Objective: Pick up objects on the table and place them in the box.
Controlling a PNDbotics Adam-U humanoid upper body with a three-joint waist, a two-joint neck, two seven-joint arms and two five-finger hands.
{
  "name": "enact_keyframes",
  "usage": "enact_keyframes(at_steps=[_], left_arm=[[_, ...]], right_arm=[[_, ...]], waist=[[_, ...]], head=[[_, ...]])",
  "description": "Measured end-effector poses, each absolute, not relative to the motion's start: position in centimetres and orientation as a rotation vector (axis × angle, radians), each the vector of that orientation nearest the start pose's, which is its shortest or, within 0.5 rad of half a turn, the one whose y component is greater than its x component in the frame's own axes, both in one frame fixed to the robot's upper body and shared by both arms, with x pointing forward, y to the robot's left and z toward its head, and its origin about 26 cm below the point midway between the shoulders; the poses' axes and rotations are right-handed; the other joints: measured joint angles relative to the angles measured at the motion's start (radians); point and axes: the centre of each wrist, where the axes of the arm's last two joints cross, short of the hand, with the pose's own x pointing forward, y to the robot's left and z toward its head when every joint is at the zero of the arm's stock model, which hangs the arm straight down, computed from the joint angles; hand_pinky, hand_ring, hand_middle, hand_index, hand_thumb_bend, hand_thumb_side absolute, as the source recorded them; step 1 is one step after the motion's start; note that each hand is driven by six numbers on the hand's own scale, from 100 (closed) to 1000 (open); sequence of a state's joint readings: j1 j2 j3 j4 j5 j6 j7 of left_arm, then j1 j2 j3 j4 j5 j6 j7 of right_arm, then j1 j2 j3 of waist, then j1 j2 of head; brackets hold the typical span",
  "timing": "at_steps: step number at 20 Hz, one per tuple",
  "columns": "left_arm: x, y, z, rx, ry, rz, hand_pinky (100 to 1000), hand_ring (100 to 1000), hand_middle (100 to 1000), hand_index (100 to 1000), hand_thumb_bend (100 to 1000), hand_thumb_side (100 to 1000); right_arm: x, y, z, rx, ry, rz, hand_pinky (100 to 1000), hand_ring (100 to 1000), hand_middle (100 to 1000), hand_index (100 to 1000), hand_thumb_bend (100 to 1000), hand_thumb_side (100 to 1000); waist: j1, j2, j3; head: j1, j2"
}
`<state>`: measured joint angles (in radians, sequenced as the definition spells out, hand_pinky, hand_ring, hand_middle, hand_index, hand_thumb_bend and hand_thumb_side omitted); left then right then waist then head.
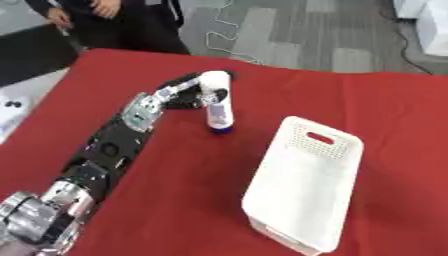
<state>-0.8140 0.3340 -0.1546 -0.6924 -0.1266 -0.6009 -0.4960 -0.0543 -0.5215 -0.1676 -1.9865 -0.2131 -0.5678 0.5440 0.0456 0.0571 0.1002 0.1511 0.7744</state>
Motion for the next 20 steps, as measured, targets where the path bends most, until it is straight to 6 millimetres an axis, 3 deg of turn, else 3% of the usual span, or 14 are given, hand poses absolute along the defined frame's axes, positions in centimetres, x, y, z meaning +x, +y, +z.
enact_keyframes(at_steps=[1,5,7,10,14,15,16,18,20], left_arm=[[46.22,28.06,6.24,-0.079,-1.785,-1.155,1000,725,907,1000,100,781],[46.20,28.23,6.12,-0.067,-1.779,-1.161,904,574,854,1000,165,820],[46.20,28.31,6.11,-0.060,-1.789,-1.155,740,465,776,979,184,818],[46.20,28.47,6.06,-0.047,-1.820,-1.136,550,392,711,908,193,802],[46.18,28.63,5.96,-0.029,-1.865,-1.111,267,180,479,724,186,733],[46.19,28.68,5.95,-0.024,-1.879,-1.103,251,166,465,711,183,726],[46.18,28.75,5.90,-0.019,-1.893,-1.092,159,100,362,606,149,689],[46.15,28.84,5.71,-0.014,-1.921,-1.064,101,100,296,524,120,679],[46.12,28.64,5.41,-0.014,-1.946,-1.024,100,100,211,459,100,672]], right_arm=[[26.59,-35.08,17.31,-0.025,-2.397,1.078,162,334,397,419,100,1000],[26.68,-35.05,17.51,-0.024,-2.403,1.078,162,335,397,419,100,1000],[26.68,-35.09,17.53,-0.024,-2.405,1.075,162,334,397,422,100,1000],[26.67,-35.13,17.56,-0.025,-2.405,1.075,162,334,397,423,100,1000],[26.68,-35.13,17.58,-0.020,-2.406,1.072,162,334,397,423,100,1000],[26.68,-35.12,17.59,-0.019,-2.408,1.070,162,334,397,423,100,1000],[26.69,-35.12,17.60,-0.018,-2.408,1.070,162,334,397,422,100,1000],[26.75,-35.08,17.71,-0.017,-2.413,1.071,162,334,397,422,100,1000],[26.80,-35.05,17.80,-0.017,-2.416,1.072,161,334,396,421,100,1000]], waist=[[0.000,0.000,0.000],[0.000,0.000,-0.001],[0.000,0.000,-0.003],[0.000,0.000,-0.003],[0.000,0.000,-0.006],[0.000,0.000,-0.006],[0.000,0.001,-0.006],[0.000,0.002,-0.008],[0.000,0.004,-0.011]], head=[[0.000,0.000],[0.000,0.000],[0.000,0.000],[-0.001,0.000],[-0.001,0.000],[-0.001,0.000],[-0.001,0.000],[-0.001,0.000],[-0.001,0.000]])
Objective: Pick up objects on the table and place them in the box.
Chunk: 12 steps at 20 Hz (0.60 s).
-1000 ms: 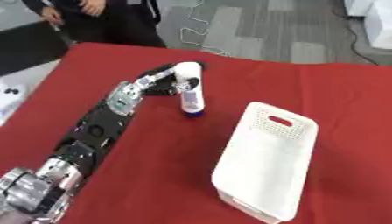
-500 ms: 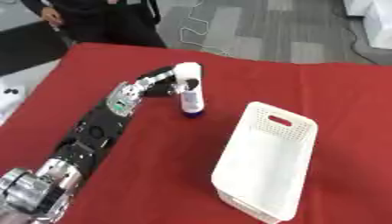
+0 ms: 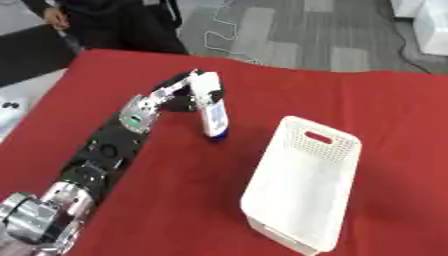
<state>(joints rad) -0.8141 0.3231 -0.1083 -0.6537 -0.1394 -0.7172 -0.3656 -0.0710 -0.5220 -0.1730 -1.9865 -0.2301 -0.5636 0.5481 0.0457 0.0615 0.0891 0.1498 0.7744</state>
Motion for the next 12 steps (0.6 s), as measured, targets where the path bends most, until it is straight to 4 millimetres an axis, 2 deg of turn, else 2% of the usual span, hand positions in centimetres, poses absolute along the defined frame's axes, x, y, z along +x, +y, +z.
enact_keyframes(at_steps=[1,5,12], left_arm=[[46.10,28.53,5.25,-0.012,-1.960,-0.996,100,100,107,434,100,663],[45.99,28.32,4.65,0.009,-1.999,-0.862,100,100,100,335,100,606],[45.97,28.03,4.72,0.002,-2.024,-0.774,100,100,100,272,100,589]], right_arm=[[26.80,-35.06,17.81,0.022,3.328,-1.475,162,334,396,420,100,1000],[26.91,-34.99,18.01,0.012,3.324,-1.472,162,334,396,420,100,1000],[26.91,-35.07,18.13,0.012,3.321,-1.479,161,334,396,419,100,1000]], waist=[[0.000,0.001,-0.001],[0.001,0.002,-0.004],[0.001,0.003,-0.006]], head=[[0.000,0.000],[0.000,0.000],[0.000,0.000]])
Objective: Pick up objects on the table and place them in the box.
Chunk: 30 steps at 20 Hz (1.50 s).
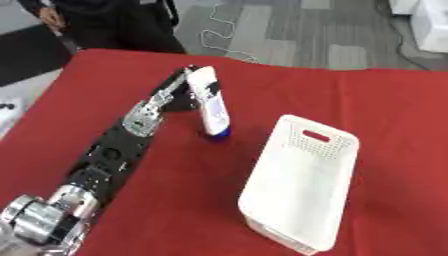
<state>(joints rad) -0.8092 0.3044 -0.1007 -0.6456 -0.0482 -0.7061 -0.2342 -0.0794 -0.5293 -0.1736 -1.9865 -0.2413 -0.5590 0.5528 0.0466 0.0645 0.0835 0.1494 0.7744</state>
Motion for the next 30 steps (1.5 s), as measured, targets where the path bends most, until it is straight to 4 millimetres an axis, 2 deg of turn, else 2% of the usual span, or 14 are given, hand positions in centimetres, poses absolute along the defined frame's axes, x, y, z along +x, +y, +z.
enact_keyframes(at_steps=[3,7,11,17,23,30], left_arm=[[46.2,27.3,5.6,-0.017,-2.066,-0.727,100,100,100,262,100,592],[46.9,26.3,8.2,-0.046,-2.105,-0.691,100,100,100,268,100,595],[47.3,25.6,10.0,-0.105,-2.054,-0.633,100,100,100,280,100,604],[47.6,24.1,13.4,-0.300,-1.964,-0.570,100,100,100,278,100,607],[46.9,22.5,16.9,-0.454,-1.921,-0.611,100,100,100,273,100,606],[44.8,19.9,20.7,-0.620,-1.905,-0.729,100,100,100,273,100,606]], right_arm=[[26.9,-35.1,18.1,0.011,3.322,-1.480,162,334,396,418,100,1000],[26.8,-35.3,18.1,0.020,3.327,-1.481,162,334,396,417,100,1000],[26.6,-35.4,17.7,0.028,3.337,-1.488,162,334,396,417,100,1000],[26.3,-35.7,17.3,0.057,3.349,-1.503,162,334,396,417,100,1000],[26.0,-35.9,16.9,0.086,3.351,-1.517,163,335,396,414,100,1000],[25.9,-35.9,16.8,0.096,3.351,-1.512,163,335,396,414,100,1000]], waist=[[0.000,0.000,0.002],[0.001,-0.002,0.014],[0.004,-0.011,0.024],[0.006,-0.020,0.041],[0.007,-0.027,0.054],[0.013,-0.034,0.059]], head=[[0.000,0.000],[0.000,0.000],[0.000,0.000],[0.000,0.000],[0.000,0.000],[-0.010,0.000]])
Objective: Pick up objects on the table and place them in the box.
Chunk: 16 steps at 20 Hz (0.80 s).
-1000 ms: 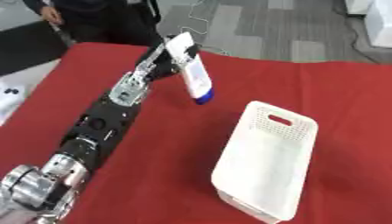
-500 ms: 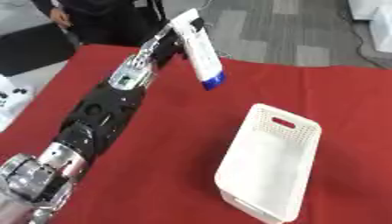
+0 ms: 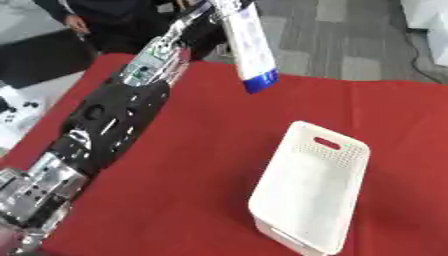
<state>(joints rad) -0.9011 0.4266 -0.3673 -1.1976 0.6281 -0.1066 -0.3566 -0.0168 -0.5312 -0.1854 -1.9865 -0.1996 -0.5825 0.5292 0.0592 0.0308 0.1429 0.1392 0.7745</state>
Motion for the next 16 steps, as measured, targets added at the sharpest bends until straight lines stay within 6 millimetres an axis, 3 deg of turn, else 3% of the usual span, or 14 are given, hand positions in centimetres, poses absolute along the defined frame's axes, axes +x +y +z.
enact_keyframes(at_steps=[9,16], left_arm=[[40.9,16.7,24.4,-0.828,-1.880,-0.909,100,100,100,275,100,605],[39.4,15.5,24.5,-0.890,-1.816,-0.979,100,100,100,281,100,606]], right_arm=[[25.9,-36.0,16.9,-0.059,-2.377,1.071,165,335,396,406,100,1000],[26.0,-36.1,17.1,-0.050,-2.382,1.067,165,336,396,404,100,1000]], waist=[[0.006,-0.005,-0.004],[0.009,-0.005,-0.011]], head=[[-0.016,0.000],[-0.016,0.000]])
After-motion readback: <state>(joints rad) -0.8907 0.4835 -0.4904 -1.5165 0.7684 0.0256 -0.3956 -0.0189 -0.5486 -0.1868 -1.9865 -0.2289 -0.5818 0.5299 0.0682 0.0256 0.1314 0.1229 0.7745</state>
